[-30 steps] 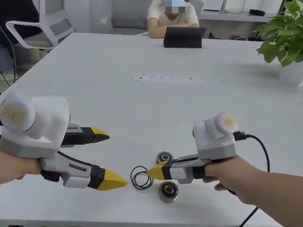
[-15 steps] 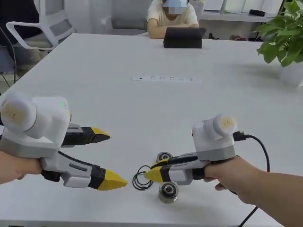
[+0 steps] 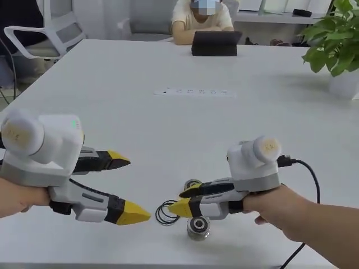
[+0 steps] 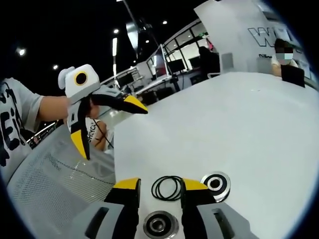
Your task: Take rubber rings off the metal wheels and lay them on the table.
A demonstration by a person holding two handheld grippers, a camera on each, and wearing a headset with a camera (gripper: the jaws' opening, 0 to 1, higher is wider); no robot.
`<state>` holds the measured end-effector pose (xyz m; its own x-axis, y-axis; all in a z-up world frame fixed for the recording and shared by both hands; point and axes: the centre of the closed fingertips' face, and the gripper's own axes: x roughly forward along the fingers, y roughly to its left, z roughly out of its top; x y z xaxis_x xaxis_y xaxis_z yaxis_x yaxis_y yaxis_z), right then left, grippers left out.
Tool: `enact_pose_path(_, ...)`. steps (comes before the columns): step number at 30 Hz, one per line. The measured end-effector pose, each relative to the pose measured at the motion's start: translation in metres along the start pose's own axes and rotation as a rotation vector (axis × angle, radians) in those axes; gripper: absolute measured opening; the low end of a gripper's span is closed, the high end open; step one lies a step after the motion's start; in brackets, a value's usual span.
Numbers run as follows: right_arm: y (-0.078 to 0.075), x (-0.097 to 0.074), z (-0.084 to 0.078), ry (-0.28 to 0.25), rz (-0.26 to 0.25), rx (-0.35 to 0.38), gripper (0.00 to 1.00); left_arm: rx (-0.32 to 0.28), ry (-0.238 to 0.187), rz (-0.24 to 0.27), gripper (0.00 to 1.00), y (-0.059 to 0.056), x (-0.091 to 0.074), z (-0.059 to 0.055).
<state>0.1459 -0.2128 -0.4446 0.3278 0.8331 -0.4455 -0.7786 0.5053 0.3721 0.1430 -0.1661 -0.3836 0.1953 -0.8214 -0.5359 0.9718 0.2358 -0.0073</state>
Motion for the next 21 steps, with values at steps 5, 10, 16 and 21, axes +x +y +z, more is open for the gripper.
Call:
enact_pose_path(5,-0.003,-0.006,0.004,-0.021,-0.013,-0.021,0.33,-0.001,0.001,-0.002,0.69,0.001,0.003,0.001)
enact_pose_path(10,-0.007,-0.011,0.004,-0.027,-0.032,-0.042,0.34,-0.004,-0.002,-0.007,0.69,0.002,0.008,0.003)
enact_pose_path(16,-0.013,-0.019,0.003,-0.033,-0.061,-0.103,0.38,-0.006,0.0,-0.014,0.68,0.001,0.013,0.005)
enact_pose_path(21,-0.017,-0.025,0.003,-0.037,-0.075,-0.122,0.39,-0.001,0.006,-0.019,0.67,0.002,0.018,0.006)
